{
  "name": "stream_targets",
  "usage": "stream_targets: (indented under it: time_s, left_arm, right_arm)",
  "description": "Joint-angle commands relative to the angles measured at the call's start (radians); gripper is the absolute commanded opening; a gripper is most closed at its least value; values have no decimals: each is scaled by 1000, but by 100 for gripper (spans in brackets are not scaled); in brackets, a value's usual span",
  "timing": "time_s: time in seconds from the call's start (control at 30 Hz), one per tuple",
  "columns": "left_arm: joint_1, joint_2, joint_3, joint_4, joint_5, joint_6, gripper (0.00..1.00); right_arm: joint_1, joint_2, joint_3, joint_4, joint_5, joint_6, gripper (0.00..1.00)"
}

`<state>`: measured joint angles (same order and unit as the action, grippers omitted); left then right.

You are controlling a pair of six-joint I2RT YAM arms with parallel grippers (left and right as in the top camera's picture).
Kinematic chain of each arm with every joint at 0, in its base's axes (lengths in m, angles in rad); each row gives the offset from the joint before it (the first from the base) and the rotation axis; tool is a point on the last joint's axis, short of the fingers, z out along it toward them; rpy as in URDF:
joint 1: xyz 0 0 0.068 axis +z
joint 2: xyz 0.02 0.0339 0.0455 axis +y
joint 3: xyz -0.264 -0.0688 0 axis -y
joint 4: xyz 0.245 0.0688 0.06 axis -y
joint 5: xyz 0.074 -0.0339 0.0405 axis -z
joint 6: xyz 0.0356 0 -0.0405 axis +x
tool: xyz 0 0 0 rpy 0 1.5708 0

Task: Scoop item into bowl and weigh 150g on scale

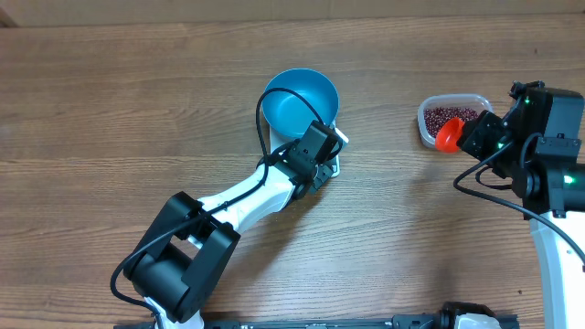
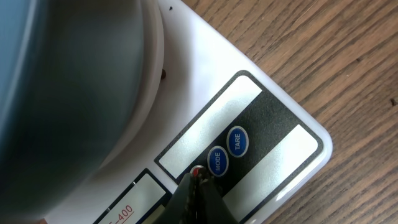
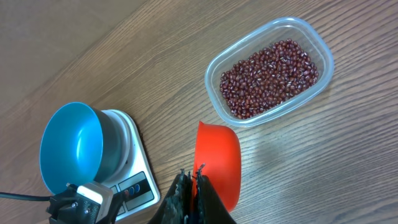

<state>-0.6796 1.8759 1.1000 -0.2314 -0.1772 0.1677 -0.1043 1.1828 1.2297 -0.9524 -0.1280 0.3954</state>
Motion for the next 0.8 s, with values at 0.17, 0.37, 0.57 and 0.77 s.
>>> stream_targets:
  time_s: [0.17,0.37,0.57,0.77]
  left_arm:
    - [8,21,-5,4,-13,0,4]
    - [8,80,-5,13,-13,-20,4]
    - [8,88,-5,27,-13,-26,4]
    - [6,87,-5,25,-13,-26,4]
  right_arm:
    - [-3,-1,29,6,-4,-4,4]
    - [-3,-1,29,6,-4,-4,4]
    - [-3,-1,29,6,-4,-4,4]
    - [-3,-1,29,6,-4,-4,4]
